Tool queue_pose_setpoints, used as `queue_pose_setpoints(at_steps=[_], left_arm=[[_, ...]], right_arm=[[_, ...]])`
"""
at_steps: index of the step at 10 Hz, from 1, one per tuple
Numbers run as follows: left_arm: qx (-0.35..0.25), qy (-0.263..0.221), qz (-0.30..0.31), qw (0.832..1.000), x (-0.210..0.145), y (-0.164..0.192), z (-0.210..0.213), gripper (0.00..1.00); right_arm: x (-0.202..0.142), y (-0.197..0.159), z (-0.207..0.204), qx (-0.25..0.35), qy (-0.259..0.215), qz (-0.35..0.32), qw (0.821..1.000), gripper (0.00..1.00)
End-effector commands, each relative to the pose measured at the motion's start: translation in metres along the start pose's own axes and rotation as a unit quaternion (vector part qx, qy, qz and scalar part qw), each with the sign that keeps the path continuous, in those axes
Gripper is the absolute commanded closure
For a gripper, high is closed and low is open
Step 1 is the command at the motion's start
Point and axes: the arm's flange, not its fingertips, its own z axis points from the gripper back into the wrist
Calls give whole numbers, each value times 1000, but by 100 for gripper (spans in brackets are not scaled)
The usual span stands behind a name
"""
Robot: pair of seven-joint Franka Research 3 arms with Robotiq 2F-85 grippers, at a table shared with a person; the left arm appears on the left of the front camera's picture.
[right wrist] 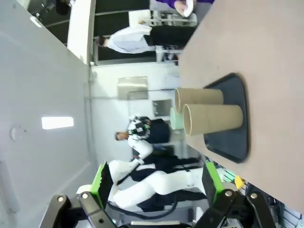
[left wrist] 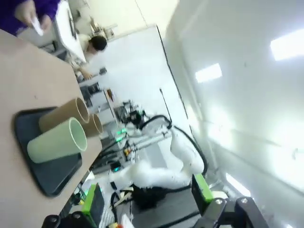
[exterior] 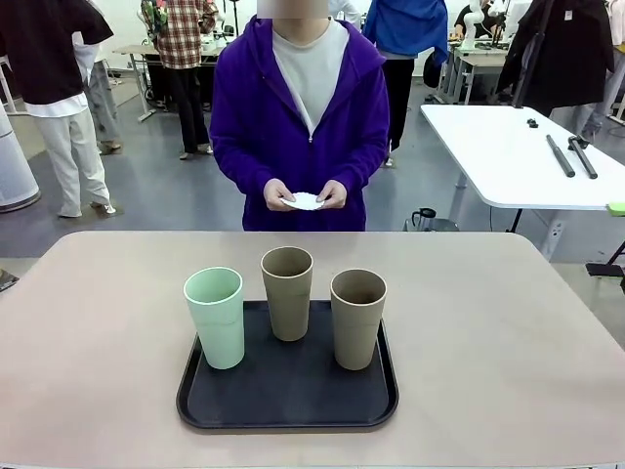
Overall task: Place coasters on the table and set cups on them.
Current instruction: Pick up one Reusable plastic cup and place it on a coaster set by the human.
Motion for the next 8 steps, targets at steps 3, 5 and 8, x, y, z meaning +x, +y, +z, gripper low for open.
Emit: queue_pose_setpoints(at_steps=[3, 5, 8], left_arm=[[104, -6, 72, 992, 7, -6, -16, 0], [136, 9, 99, 986, 8, -1, -14, 0], [158, 24, 116, 980, 16, 7, -12, 0]], right_arm=[[-72, -26, -26, -8, -2, 22, 1000, 0], [-73, -21, -29, -24, 9, 34, 999, 0], [-73, -16, -35, -41, 28, 53, 997, 0]])
